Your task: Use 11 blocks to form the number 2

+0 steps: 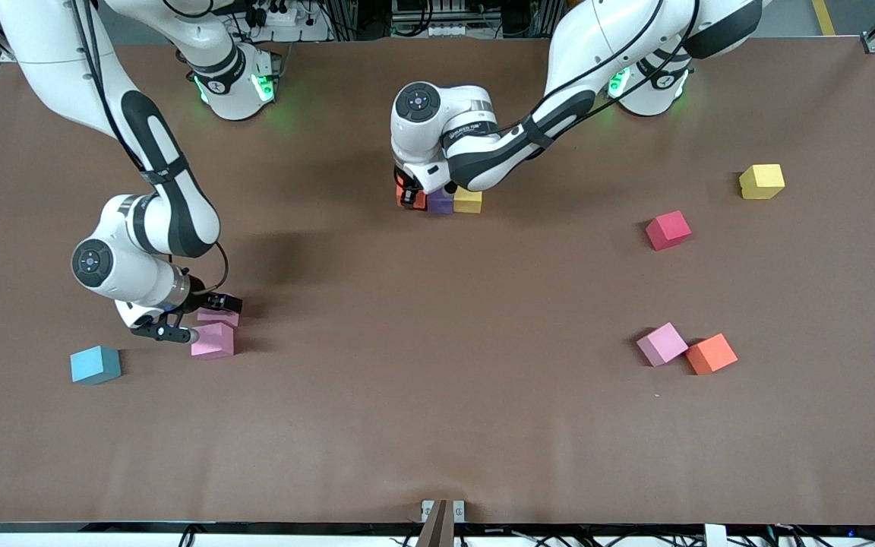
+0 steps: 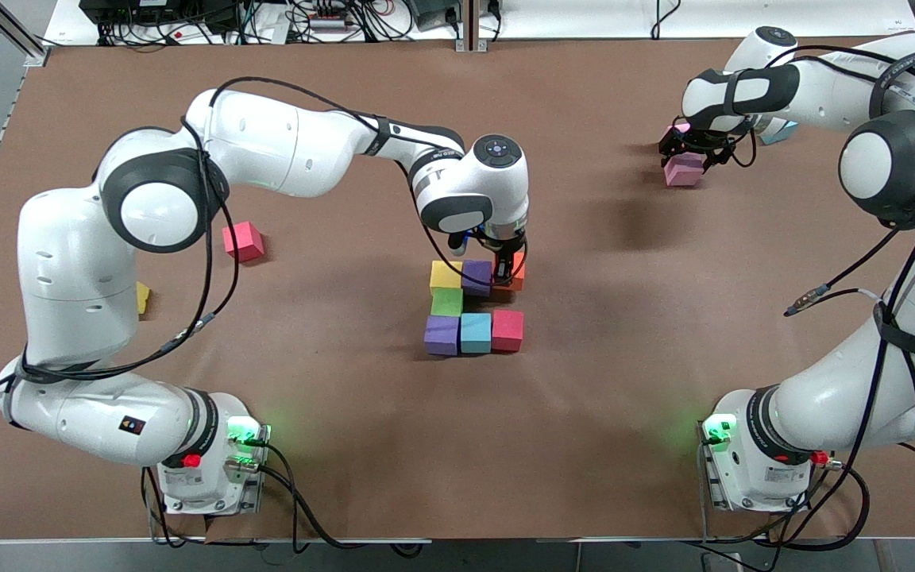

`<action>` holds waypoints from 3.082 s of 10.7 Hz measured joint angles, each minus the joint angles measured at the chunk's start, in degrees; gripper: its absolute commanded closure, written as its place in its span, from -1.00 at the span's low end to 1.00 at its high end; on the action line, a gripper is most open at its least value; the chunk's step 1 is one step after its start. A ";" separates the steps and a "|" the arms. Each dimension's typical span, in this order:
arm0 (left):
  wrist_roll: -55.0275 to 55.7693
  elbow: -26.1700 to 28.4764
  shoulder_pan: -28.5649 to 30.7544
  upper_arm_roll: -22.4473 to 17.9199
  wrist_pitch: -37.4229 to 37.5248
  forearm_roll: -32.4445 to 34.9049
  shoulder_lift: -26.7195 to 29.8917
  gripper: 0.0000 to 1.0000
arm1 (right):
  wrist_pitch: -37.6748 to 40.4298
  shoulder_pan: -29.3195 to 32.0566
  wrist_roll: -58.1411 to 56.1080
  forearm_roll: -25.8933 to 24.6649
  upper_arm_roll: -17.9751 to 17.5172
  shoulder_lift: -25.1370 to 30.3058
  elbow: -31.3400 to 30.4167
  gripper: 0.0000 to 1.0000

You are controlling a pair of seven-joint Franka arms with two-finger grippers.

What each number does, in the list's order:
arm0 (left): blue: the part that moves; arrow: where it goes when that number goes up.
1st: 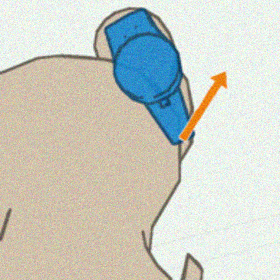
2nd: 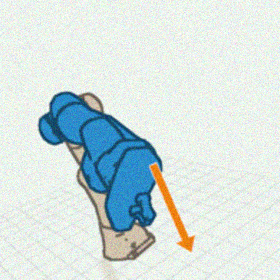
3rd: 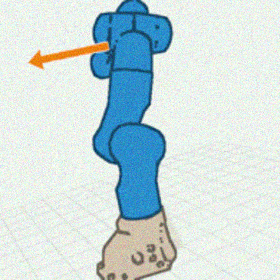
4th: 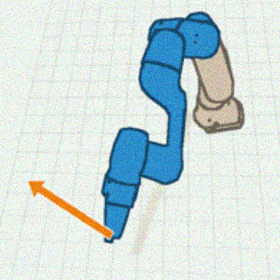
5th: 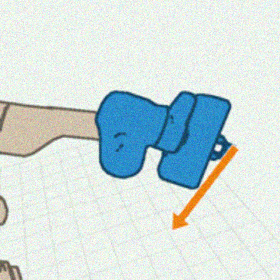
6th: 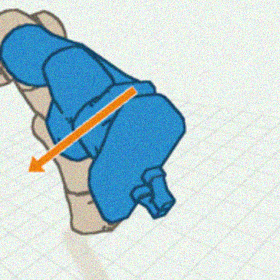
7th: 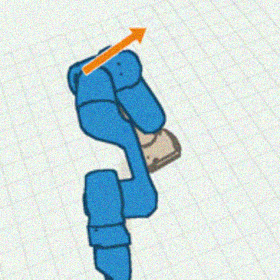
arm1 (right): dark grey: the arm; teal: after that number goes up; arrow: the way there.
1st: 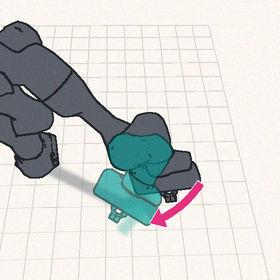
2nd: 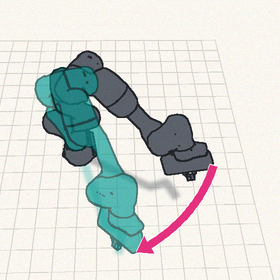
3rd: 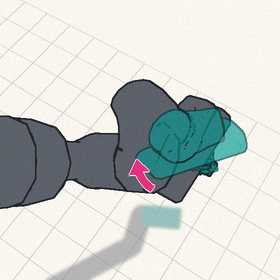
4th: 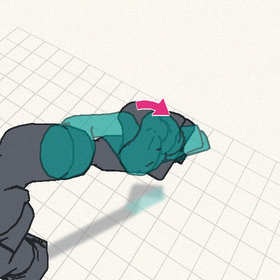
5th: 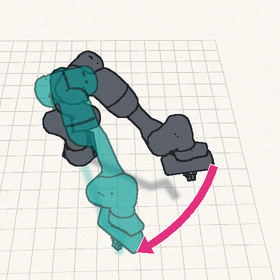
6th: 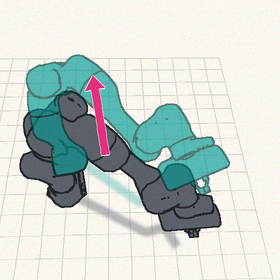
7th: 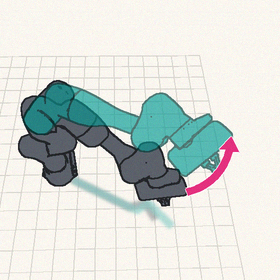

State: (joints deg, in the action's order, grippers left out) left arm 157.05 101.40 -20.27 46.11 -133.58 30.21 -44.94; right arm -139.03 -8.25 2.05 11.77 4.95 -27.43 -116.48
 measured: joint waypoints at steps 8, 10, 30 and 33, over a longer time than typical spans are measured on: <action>0.05 0.08 -2.97 -3.65 -1.15 0.00 -0.50 0.22 | 1.92 -5.11 -14.33 -0.36 -0.19 0.38 5.33 0.46; 0.05 0.09 -2.97 -3.88 -1.16 0.00 -0.65 -0.51 | 3.94 -9.28 -13.26 -0.31 -0.26 1.00 6.65 0.46; -14.91 -1.11 11.37 3.64 6.86 0.38 10.23 -1.00 | 4.21 -25.02 17.63 -0.27 -0.20 2.85 4.84 0.52; -28.71 -1.04 20.41 5.84 8.48 0.39 10.20 -1.00 | 2.46 -28.97 23.90 -0.26 -0.27 2.86 4.60 0.54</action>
State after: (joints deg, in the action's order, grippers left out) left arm 128.34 100.35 0.14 51.95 -125.10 30.60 -34.74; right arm -136.58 -37.22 25.95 11.51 4.68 -24.57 -111.88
